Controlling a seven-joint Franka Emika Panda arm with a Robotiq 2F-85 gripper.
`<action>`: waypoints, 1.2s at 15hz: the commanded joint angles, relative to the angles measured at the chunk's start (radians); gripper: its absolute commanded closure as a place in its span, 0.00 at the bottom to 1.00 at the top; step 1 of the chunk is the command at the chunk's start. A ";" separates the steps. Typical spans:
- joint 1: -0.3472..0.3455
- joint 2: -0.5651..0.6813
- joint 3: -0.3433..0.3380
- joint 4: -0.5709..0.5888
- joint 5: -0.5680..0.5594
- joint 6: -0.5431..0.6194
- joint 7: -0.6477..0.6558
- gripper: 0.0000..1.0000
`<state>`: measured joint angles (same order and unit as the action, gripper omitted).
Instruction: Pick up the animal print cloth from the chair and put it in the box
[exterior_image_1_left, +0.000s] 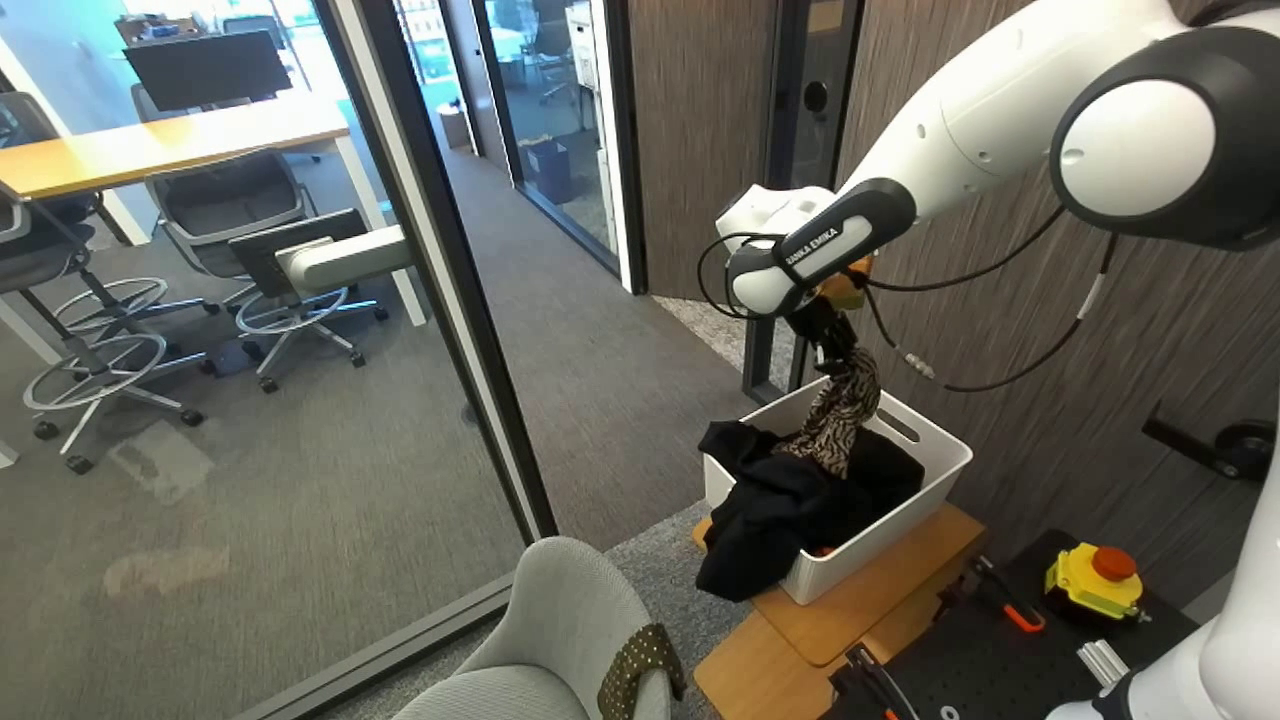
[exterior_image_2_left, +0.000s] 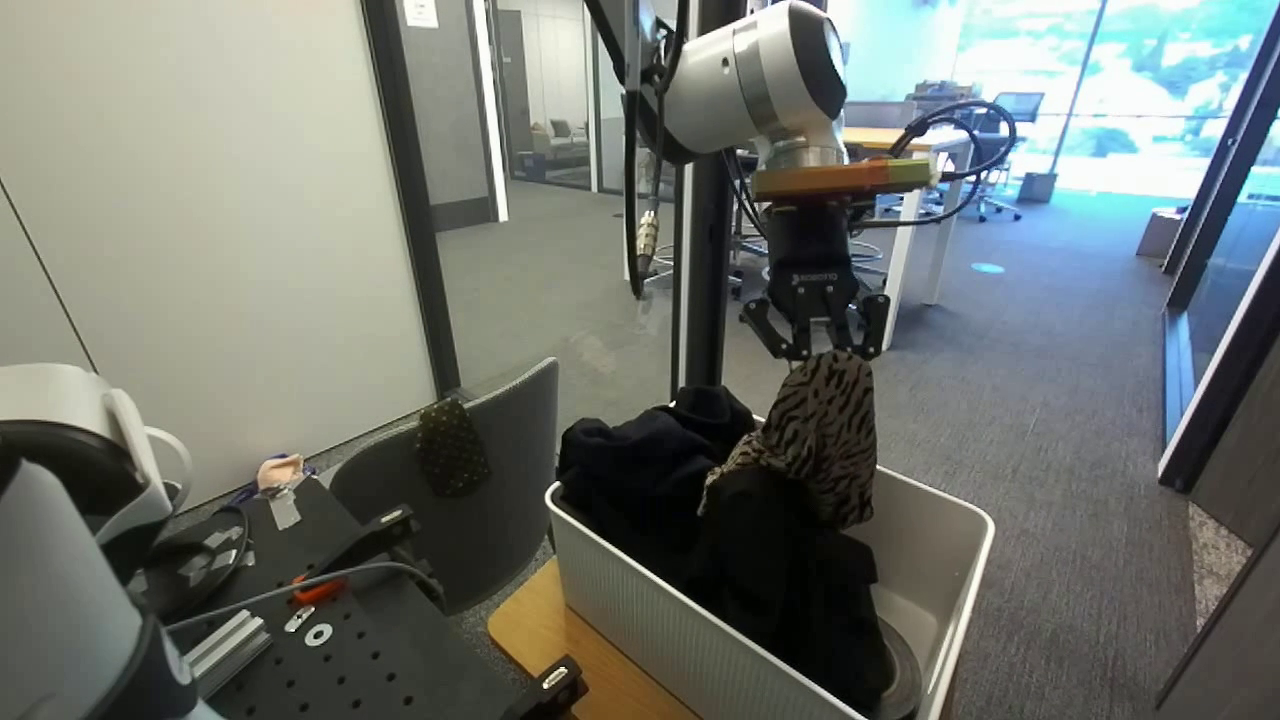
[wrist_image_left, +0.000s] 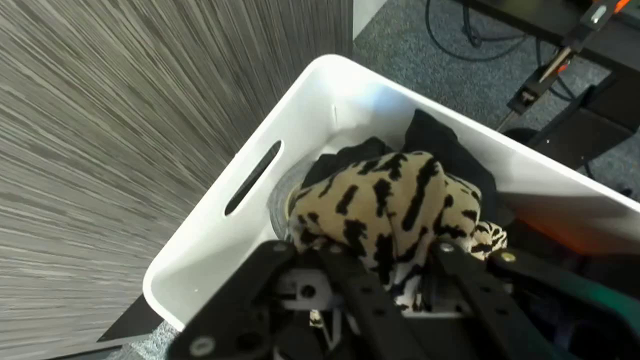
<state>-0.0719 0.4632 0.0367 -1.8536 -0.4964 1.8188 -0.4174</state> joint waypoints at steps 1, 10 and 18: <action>-0.043 0.001 0.001 -0.037 0.101 0.172 -0.039 0.96; -0.127 0.063 0.029 -0.118 0.334 0.538 -0.207 0.96; -0.133 0.045 0.029 -0.136 0.443 0.496 -0.222 0.60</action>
<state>-0.2016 0.5487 0.0576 -1.9655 -0.0962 2.3458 -0.6445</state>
